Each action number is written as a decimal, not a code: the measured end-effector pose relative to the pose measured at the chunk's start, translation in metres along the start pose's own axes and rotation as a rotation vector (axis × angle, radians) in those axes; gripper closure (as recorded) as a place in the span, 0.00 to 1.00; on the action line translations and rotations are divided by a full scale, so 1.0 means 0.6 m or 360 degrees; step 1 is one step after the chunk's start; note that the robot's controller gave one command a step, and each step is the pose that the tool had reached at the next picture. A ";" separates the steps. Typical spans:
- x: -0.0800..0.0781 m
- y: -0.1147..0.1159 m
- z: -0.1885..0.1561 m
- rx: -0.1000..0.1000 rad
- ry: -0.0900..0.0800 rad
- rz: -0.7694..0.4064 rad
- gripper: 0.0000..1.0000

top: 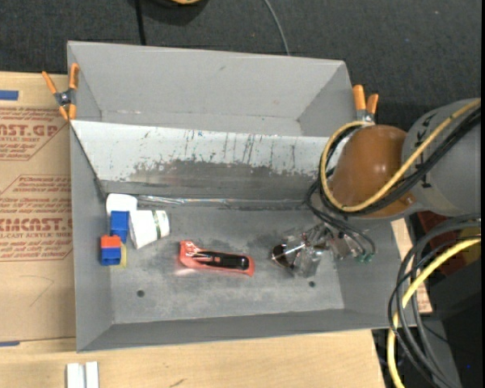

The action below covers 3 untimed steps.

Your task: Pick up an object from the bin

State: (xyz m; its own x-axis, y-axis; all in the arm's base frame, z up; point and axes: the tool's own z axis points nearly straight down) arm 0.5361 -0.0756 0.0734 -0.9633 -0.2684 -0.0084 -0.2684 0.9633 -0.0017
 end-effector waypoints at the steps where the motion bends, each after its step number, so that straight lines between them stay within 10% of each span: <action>1: 0.008 -0.003 -0.166 -0.0001 -0.0003 -0.0072 1.00; 3: 0.010 0.000 -0.164 0.0000 -0.0006 -0.0076 1.00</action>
Offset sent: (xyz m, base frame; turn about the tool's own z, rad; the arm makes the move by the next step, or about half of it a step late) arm 0.0000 0.0000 0.0000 0.0000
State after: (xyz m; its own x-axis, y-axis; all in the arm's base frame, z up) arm 0.5294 -0.0774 0.1718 -0.9493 -0.3140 -0.0122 -0.3140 0.9494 -0.0024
